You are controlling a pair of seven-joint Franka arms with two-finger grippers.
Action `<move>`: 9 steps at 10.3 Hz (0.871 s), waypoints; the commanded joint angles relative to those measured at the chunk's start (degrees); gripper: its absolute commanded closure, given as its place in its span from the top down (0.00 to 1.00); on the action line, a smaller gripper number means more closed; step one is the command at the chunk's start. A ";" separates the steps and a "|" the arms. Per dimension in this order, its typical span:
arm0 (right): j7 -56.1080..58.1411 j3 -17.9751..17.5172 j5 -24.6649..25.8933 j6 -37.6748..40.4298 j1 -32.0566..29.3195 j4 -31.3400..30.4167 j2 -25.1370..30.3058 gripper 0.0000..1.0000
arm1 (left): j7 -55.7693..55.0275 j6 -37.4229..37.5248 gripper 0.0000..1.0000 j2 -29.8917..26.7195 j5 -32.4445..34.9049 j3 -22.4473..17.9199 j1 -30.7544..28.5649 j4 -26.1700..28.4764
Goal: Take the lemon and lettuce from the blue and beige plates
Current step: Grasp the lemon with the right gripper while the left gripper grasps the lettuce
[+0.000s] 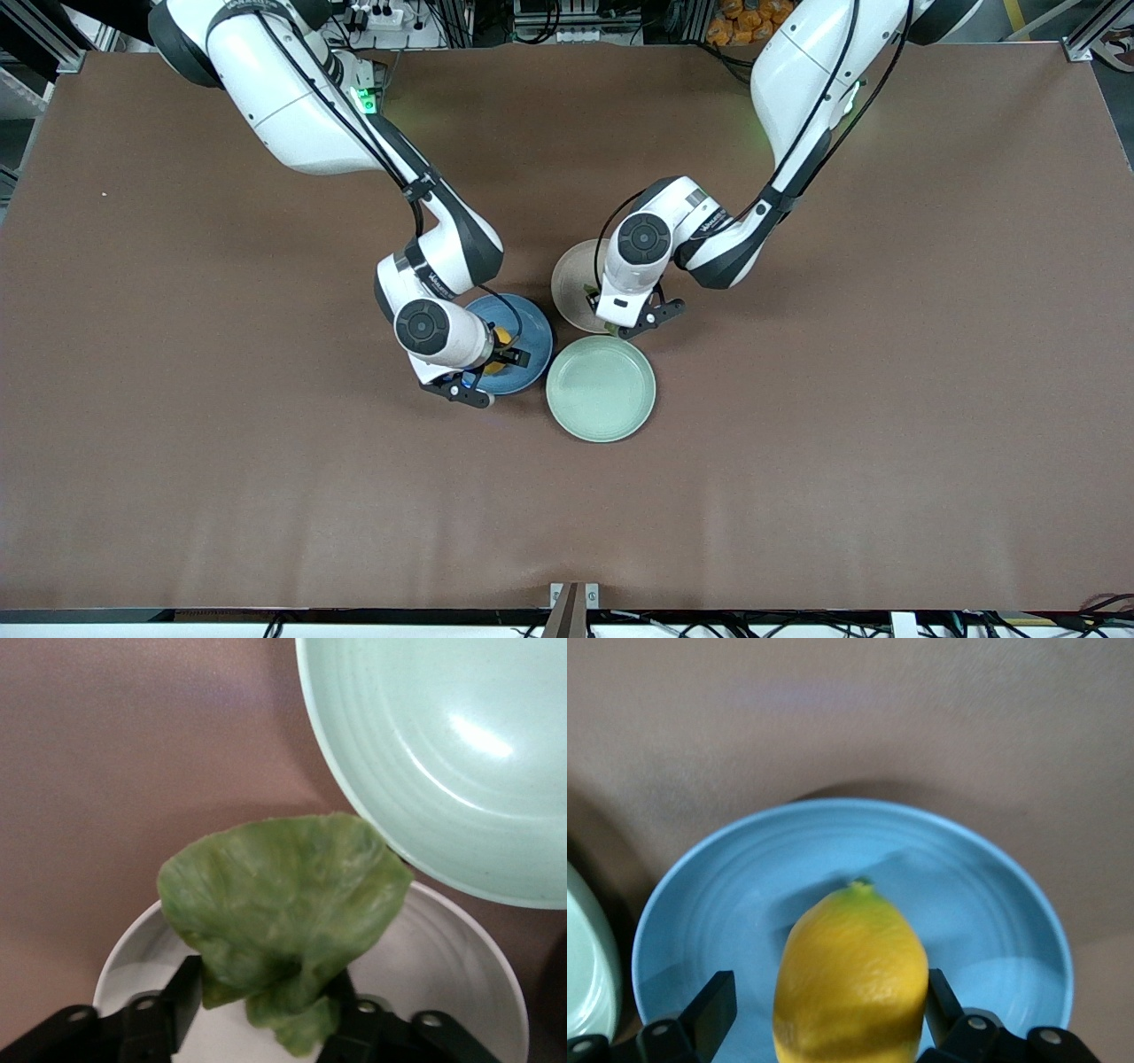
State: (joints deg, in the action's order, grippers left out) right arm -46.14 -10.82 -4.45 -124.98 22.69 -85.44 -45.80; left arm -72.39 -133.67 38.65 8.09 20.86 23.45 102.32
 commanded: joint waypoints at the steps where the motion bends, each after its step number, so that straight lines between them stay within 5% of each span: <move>1: -1.68 -0.25 1.20 0.70 0.16 1.42 -0.43 0.29 | -1.79 -0.10 0.06 0.72 1.84 -0.38 0.63 -1.69; 3: -1.32 -0.34 1.11 3.06 -0.36 1.94 0.71 0.00 | -1.87 -0.01 0.00 0.11 1.76 -0.29 0.11 -1.95; 6: 1.12 -0.51 0.94 14.90 -4.22 5.72 4.13 0.00 | -2.23 4.27 0.00 -5.67 1.14 -0.20 -1.99 -2.04; 9: 18.39 0.10 0.68 24.14 -12.38 5.20 10.71 0.00 | 1.79 15.42 0.00 -11.31 1.84 -0.29 -5.59 -5.97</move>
State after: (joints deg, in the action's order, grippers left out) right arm -34.88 -10.23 -4.15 -104.41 14.60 -78.54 -39.06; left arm -72.12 -123.21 30.51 8.36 20.47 19.92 97.53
